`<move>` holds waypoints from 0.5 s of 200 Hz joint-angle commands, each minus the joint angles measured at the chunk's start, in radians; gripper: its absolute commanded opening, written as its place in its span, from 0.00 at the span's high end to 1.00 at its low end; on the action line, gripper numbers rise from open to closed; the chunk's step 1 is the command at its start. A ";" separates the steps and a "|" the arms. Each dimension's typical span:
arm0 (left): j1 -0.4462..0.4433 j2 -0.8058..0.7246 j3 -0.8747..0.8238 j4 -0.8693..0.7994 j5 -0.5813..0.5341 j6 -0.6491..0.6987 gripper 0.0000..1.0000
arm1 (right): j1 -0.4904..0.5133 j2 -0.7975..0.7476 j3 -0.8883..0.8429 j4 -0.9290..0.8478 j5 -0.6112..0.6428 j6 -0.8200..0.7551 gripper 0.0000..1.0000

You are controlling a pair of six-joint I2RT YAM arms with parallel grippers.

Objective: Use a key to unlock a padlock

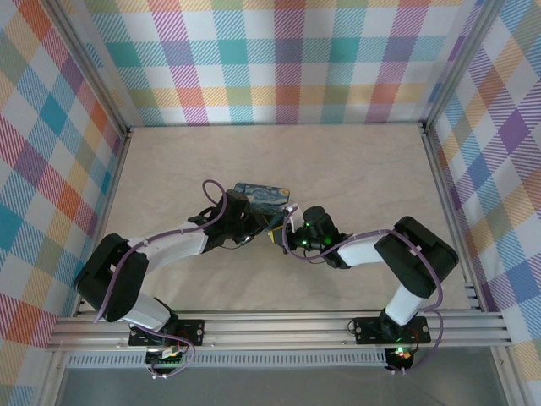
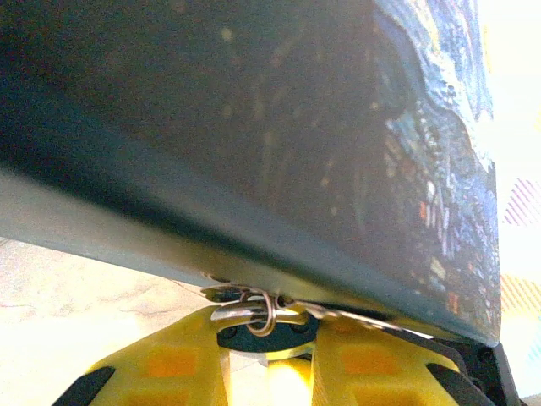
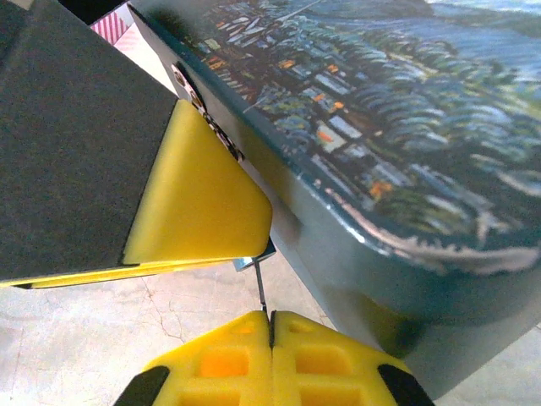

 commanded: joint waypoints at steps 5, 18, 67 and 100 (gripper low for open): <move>-0.052 0.024 0.027 -0.096 0.101 0.029 0.88 | -0.014 -0.028 0.072 0.106 0.034 -0.019 1.00; -0.053 0.033 0.032 -0.105 0.101 0.031 0.88 | -0.012 -0.028 0.076 0.105 0.029 -0.019 1.00; -0.058 0.042 0.037 -0.095 0.090 0.023 0.88 | -0.005 -0.014 0.087 0.103 0.019 -0.013 1.00; -0.059 0.042 0.041 -0.100 0.092 0.016 0.88 | -0.003 -0.014 0.091 0.082 0.041 -0.043 1.00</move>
